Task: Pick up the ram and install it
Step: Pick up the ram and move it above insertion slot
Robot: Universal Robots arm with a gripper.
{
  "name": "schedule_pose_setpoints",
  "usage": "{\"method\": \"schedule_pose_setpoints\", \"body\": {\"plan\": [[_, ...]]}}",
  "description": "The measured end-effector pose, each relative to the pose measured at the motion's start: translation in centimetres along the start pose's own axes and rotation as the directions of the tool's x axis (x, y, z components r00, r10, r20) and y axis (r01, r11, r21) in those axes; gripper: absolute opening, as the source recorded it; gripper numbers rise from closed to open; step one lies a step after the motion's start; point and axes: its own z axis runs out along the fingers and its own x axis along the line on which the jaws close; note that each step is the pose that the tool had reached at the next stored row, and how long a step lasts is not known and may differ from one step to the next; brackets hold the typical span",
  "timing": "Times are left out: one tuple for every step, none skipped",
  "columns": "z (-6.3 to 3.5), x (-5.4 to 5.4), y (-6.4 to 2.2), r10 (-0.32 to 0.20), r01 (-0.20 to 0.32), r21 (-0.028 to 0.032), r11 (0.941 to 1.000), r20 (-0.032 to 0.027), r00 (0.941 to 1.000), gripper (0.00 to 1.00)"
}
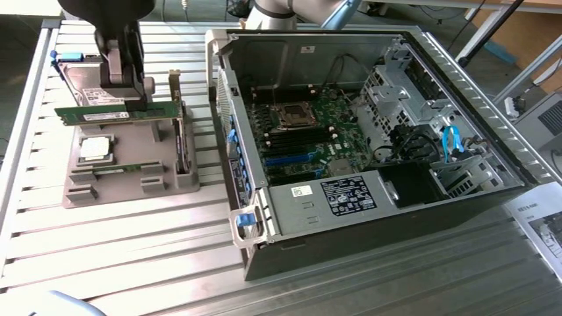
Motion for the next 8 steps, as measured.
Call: {"method": "schedule_pose_setpoints", "body": {"plan": [[0.0,0.0,-0.1,0.0,0.0,0.0,1.0,-0.0001,1.0,0.12],[-0.01,0.0,-0.16,0.0,0.0,0.0,1.0,-0.0002,1.0,0.12],[-0.01,0.0,-0.16,0.0,0.0,-0.0001,1.0,-0.0004,1.0,0.12],[-0.01,0.0,-0.16,0.0,0.0,-0.0001,1.0,-0.0006,1.0,0.12],[0.0,0.0,-0.16,0.0,0.0,-0.0001,1.0,-0.0005,1.0,0.12],[0.0,-0.01,-0.16,0.0,0.0,0.0,1.0,-0.0006,1.0,0.12],[-0.03,0.0,-0.17,0.0,0.0,0.0,1.0,-0.0015,1.0,0.12],[-0.07,0.0,-0.18,0.0,0.0,0.0,1.0,-0.0027,1.0,0.12]]}}
